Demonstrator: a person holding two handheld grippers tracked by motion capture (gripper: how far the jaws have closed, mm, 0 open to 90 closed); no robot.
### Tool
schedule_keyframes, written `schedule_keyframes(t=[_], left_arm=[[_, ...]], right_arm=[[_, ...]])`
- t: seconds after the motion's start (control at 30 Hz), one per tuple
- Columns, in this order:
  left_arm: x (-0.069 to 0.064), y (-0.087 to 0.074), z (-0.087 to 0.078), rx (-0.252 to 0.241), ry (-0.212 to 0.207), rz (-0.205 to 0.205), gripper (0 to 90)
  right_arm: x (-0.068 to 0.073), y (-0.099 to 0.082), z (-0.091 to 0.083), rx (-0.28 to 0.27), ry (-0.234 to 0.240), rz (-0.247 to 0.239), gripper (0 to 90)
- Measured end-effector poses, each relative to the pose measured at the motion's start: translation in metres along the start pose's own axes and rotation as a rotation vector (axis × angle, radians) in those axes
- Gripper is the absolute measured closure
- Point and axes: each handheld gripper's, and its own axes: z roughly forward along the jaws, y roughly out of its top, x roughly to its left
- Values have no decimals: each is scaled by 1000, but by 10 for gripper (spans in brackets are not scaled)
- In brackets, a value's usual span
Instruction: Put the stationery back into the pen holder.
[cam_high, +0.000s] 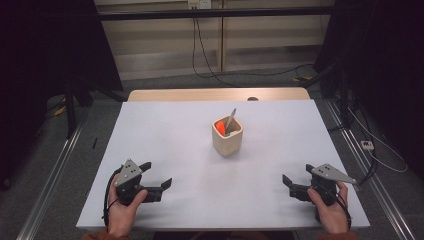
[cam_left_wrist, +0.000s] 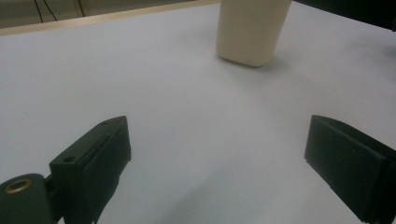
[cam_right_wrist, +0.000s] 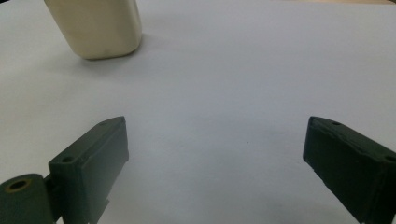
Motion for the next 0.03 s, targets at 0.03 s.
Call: schedule_keyframes(t=[0.03], left_arm=[[0,0,1,-1,1,-4,70]], right_arm=[[-1,0,1,-2,2,-2,63]])
